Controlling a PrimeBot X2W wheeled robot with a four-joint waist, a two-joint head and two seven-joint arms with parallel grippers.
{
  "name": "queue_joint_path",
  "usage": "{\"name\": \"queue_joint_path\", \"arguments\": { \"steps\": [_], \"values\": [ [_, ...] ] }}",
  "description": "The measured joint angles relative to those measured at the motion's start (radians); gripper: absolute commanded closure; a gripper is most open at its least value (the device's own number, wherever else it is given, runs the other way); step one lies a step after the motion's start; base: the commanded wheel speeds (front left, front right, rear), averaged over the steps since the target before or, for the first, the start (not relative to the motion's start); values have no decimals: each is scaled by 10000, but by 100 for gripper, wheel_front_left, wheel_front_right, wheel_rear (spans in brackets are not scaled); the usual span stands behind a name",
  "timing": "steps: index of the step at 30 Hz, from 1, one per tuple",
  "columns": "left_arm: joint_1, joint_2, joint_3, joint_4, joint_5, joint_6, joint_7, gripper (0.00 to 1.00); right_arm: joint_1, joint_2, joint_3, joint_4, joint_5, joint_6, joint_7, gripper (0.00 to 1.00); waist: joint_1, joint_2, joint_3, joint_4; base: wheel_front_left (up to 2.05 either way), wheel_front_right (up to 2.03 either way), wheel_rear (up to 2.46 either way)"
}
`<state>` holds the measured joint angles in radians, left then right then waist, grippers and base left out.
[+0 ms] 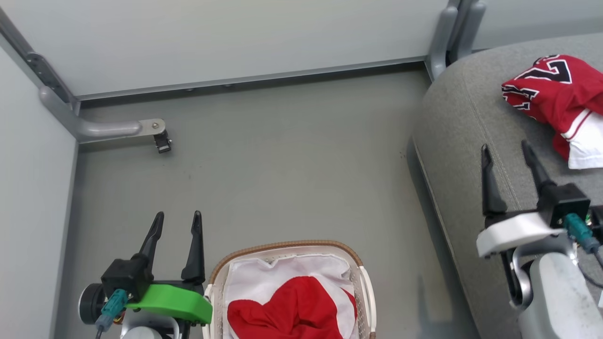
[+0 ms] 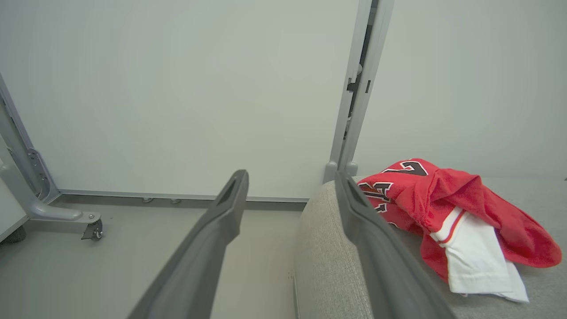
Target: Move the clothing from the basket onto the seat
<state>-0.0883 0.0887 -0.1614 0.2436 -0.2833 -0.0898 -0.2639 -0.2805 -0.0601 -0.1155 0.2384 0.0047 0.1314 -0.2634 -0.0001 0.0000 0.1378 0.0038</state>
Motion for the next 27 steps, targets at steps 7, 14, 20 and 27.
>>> {"name": "queue_joint_path", "arguments": {
  "steps": [7, 14, 20, 27],
  "values": [
    [559, -192, 832, -8, 309, -157, 0, 0, 1074, 107, 612, -140, 639, 0, 0, 0, 0, 0, -364, 331, 0, 0, 0],
    [845, -334, 1091, 150, 410, -249, 0, 0, 1821, 115, 926, -132, 1377, 0, 0, 0, 0, 0, -644, 405, 0, 0, 0],
    [884, -370, 1097, 433, 407, -313, 0, 0, 2119, 113, 1012, -115, 1561, 0, 0, 0, 0, 0, -934, 430, 0, 0, 0],
    [1001, -376, 1095, 602, 303, -334, 0, 0, 2223, 115, 1216, -125, 1561, 0, 0, 0, 0, 0, -1159, 428, 0, 0, 0]
  ]
}}
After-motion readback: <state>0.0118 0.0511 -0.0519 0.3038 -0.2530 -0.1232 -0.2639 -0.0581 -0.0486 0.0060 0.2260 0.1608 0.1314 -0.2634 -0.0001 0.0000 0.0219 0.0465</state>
